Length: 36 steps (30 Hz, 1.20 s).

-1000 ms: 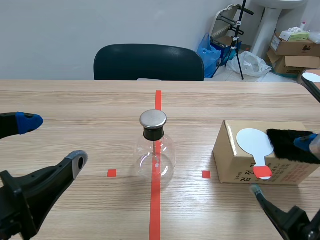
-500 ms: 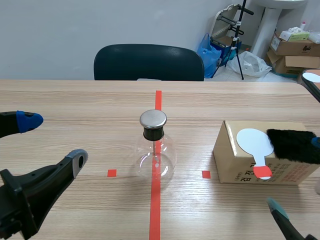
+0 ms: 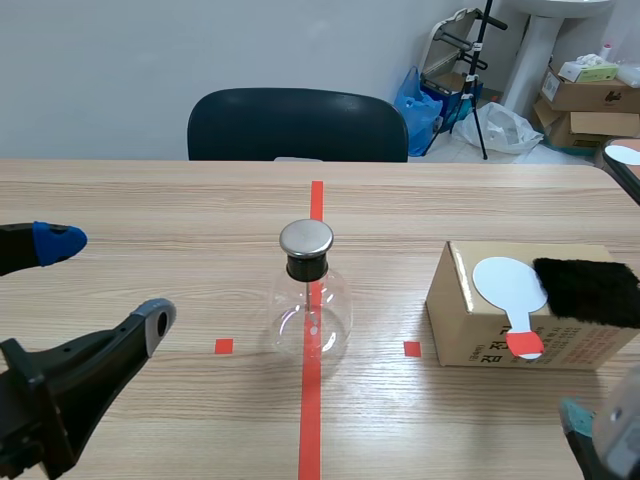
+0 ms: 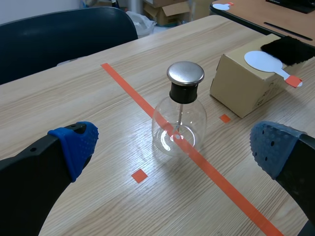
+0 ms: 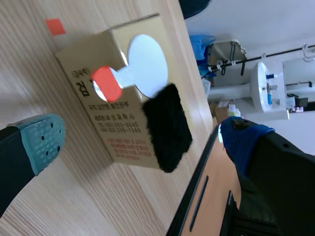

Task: Do the electroscope experiment

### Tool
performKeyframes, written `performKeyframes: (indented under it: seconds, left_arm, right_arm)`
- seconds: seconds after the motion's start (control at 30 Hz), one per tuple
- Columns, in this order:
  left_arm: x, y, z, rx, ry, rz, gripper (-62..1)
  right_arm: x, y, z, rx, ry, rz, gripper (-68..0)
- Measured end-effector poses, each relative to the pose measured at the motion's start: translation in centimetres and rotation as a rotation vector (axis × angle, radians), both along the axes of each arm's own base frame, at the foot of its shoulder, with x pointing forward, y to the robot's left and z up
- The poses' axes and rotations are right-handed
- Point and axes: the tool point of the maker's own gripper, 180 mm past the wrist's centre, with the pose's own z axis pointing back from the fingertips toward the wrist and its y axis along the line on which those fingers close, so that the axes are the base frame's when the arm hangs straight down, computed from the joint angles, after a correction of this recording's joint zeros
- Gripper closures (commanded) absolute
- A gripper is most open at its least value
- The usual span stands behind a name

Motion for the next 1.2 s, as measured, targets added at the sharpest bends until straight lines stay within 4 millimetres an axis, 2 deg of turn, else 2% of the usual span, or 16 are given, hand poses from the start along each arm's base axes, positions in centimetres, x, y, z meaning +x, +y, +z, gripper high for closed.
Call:
performKeyframes:
  seconds: [0.17,0.3,0.43,0.6,1.0,1.2]
  left_arm:
    - [0.0,0.0,0.0,0.000,0.000,0.000,-62.3]
    - [0.0,0.0,0.0,0.000,0.000,0.000,-62.3]
    - [0.0,0.0,0.0,0.001,0.000,0.000,-62.3]
    - [0.0,0.0,0.0,0.001,0.000,0.000,-62.3]
    - [0.0,0.0,0.0,0.000,0.000,0.000,-62.3]
    - [0.0,0.0,0.0,0.000,0.000,0.000,-62.3]
  right_arm:
    - [-0.3,1.9,-0.9,-0.012,0.014,0.039,-67.9]
    - [-0.1,1.5,-2.8,-0.057,0.036,0.022,-67.9]
    - [0.3,0.6,-3.7,-0.101,-0.010,-0.024,-67.9]
    - [1.4,0.1,-3.8,-0.133,-0.089,-0.057,-67.9]
    - [3.2,1.2,-5.5,-0.186,-0.128,-0.013,-67.9]
    - [3.8,1.3,-5.2,-0.198,-0.212,-0.029,-67.9]
